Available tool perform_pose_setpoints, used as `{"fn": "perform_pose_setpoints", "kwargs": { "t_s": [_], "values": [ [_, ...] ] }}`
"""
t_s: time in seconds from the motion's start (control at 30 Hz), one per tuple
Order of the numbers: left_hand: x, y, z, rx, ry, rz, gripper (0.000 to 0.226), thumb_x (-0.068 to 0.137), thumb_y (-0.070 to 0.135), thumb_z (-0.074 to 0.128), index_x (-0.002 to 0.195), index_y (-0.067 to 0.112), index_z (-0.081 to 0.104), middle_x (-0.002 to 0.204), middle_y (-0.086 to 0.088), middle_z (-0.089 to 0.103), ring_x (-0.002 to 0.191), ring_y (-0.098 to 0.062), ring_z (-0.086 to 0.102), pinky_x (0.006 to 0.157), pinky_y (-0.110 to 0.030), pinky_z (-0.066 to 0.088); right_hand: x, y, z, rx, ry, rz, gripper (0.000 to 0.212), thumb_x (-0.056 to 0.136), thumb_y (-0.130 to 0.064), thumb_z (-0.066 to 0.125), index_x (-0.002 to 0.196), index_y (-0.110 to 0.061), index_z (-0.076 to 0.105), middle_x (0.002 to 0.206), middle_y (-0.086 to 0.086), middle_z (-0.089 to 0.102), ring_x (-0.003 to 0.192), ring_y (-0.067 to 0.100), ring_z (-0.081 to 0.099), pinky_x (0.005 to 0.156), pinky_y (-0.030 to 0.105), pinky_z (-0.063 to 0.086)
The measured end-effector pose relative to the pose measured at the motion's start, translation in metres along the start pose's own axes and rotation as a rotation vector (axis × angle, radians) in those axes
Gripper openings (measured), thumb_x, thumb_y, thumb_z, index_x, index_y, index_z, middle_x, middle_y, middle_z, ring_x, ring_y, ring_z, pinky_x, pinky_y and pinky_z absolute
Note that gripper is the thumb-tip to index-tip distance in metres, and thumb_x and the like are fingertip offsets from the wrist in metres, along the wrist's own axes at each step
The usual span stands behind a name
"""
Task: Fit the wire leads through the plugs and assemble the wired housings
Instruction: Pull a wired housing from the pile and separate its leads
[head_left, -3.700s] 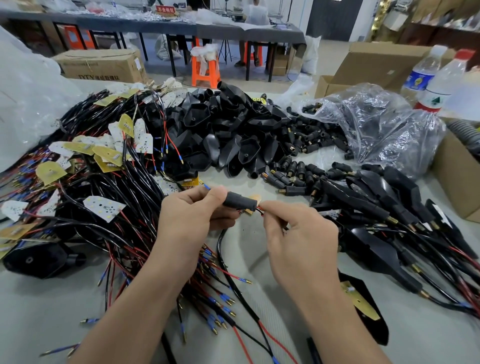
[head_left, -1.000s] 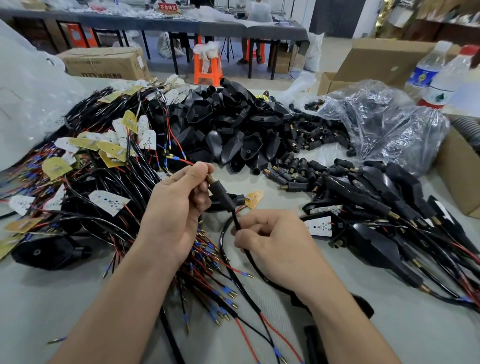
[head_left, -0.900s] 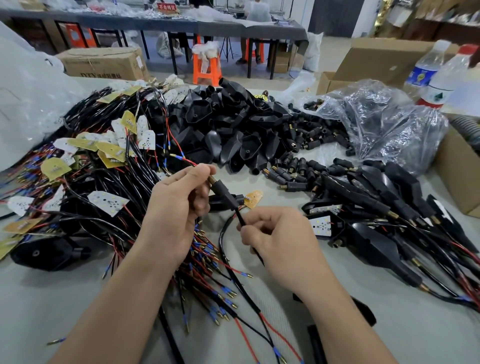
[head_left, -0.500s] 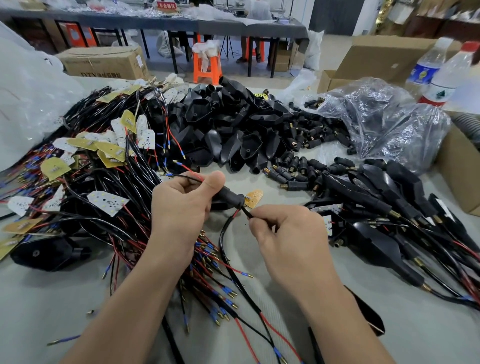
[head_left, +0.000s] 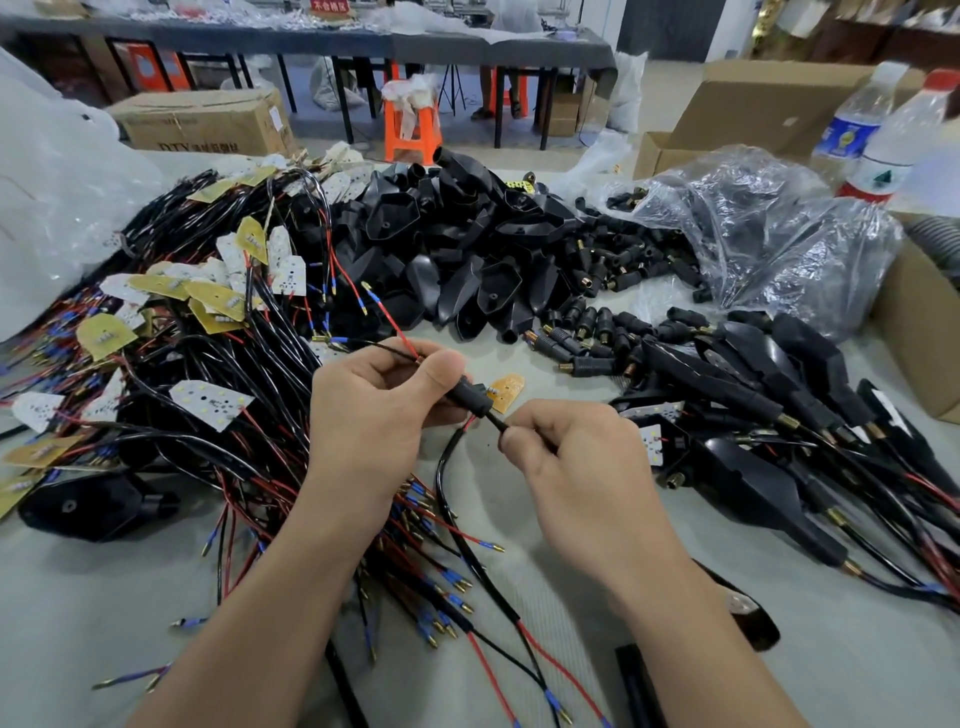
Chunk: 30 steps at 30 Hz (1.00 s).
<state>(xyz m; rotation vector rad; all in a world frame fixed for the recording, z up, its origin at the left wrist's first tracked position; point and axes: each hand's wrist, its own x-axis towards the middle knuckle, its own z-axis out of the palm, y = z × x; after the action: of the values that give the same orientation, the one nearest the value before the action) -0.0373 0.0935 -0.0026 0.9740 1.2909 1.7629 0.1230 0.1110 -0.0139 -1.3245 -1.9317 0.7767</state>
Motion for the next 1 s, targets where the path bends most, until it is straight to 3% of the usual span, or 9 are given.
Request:
{"fn": "perform_pose_setpoints", "kwargs": {
  "t_s": [0.1, 0.27, 0.43, 0.53, 0.67, 0.77, 0.87, 0.93, 1.0],
  "values": [
    [-0.001, 0.0, -0.002, 0.054, -0.072, -0.045, 0.008, 0.083, 0.011, 0.079, 0.077, 0.016, 0.077, 0.079, -0.016, 0.077, 0.073, -0.031, 0.077, 0.059, -0.028, 0.061, -0.002, 0.0, 0.0, 0.021, -0.008, -0.045, 0.024, 0.092, -0.023, 0.066, 0.069, -0.02, 0.061, 0.048, -0.009, 0.042, 0.048, 0.009, 0.037, 0.047, 0.019, 0.027],
    [0.001, 0.0, -0.004, -0.006, -0.13, -0.097, 0.022, 0.075, 0.029, 0.077, 0.086, 0.01, 0.075, 0.085, -0.015, 0.078, 0.079, -0.029, 0.077, 0.064, -0.029, 0.062, 0.003, -0.001, -0.004, 0.207, -0.002, 0.007, 0.011, 0.086, -0.019, 0.077, 0.082, -0.028, 0.072, 0.046, -0.009, 0.051, 0.041, 0.006, 0.04, 0.045, 0.013, 0.032],
    [0.001, -0.001, -0.001, -0.084, -0.066, -0.096, 0.02, 0.076, 0.035, 0.073, 0.084, 0.018, 0.079, 0.081, -0.01, 0.077, 0.072, -0.021, 0.075, 0.062, -0.023, 0.058, -0.001, -0.001, -0.01, 0.185, -0.149, 0.02, 0.048, 0.078, -0.021, 0.081, 0.116, -0.04, 0.06, 0.061, -0.003, 0.065, 0.047, 0.004, 0.048, 0.052, 0.013, 0.039],
    [0.002, 0.001, -0.001, -0.128, -0.001, -0.087, 0.019, 0.073, 0.036, 0.074, 0.078, 0.019, 0.079, 0.079, -0.007, 0.077, 0.072, -0.017, 0.074, 0.061, -0.02, 0.057, 0.0, 0.002, -0.012, -0.016, -0.117, -0.002, 0.01, 0.085, -0.028, 0.074, 0.093, -0.03, 0.069, 0.062, 0.0, 0.068, 0.05, 0.014, 0.05, 0.051, 0.022, 0.041],
    [0.0, 0.0, -0.001, -0.02, -0.165, -0.147, 0.015, 0.072, 0.034, 0.075, 0.077, 0.021, 0.081, 0.085, -0.011, 0.078, 0.077, -0.021, 0.076, 0.066, -0.024, 0.059, 0.001, 0.003, -0.003, -0.064, -0.091, -0.009, 0.025, 0.088, -0.029, 0.071, 0.072, -0.011, 0.065, 0.068, 0.011, 0.068, 0.056, 0.024, 0.052, 0.058, 0.04, 0.045],
    [-0.002, -0.001, 0.001, 0.048, -0.23, -0.176, 0.02, 0.079, 0.034, 0.071, 0.081, 0.018, 0.082, 0.09, -0.014, 0.079, 0.085, -0.026, 0.077, 0.069, -0.027, 0.061, 0.001, 0.001, 0.0, 0.021, -0.111, 0.025, 0.013, 0.084, -0.03, 0.076, 0.081, -0.027, 0.064, 0.067, 0.005, 0.07, 0.046, 0.012, 0.047, 0.049, 0.03, 0.043],
    [-0.004, -0.002, 0.004, 0.095, -0.232, -0.161, 0.022, 0.088, 0.034, 0.067, 0.086, 0.019, 0.083, 0.093, -0.01, 0.08, 0.088, -0.026, 0.077, 0.074, -0.031, 0.062, -0.001, 0.001, 0.0, 0.103, -0.08, 0.039, 0.028, 0.08, -0.044, 0.076, 0.097, -0.038, 0.055, 0.061, -0.008, 0.066, 0.047, 0.006, 0.049, 0.049, 0.015, 0.038],
    [-0.006, -0.005, 0.005, 0.147, -0.228, -0.121, 0.02, 0.097, 0.033, 0.064, 0.094, 0.027, 0.083, 0.097, -0.003, 0.08, 0.094, -0.025, 0.076, 0.085, -0.038, 0.06, -0.001, -0.002, -0.001, 0.061, -0.06, 0.003, 0.024, 0.085, -0.046, 0.072, 0.103, -0.041, 0.056, 0.061, -0.015, 0.065, 0.055, 0.003, 0.054, 0.051, 0.013, 0.036],
    [-0.007, -0.005, 0.003, 0.211, -0.205, -0.051, 0.03, 0.104, 0.034, 0.053, 0.098, 0.033, 0.083, 0.093, 0.006, 0.078, 0.09, -0.013, 0.074, 0.085, -0.03, 0.058, 0.0, -0.003, 0.0, 0.008, -0.031, -0.053, 0.008, 0.092, -0.039, 0.067, 0.097, -0.037, 0.062, 0.063, -0.017, 0.064, 0.059, 0.004, 0.053, 0.052, 0.016, 0.033]
  ]
}}
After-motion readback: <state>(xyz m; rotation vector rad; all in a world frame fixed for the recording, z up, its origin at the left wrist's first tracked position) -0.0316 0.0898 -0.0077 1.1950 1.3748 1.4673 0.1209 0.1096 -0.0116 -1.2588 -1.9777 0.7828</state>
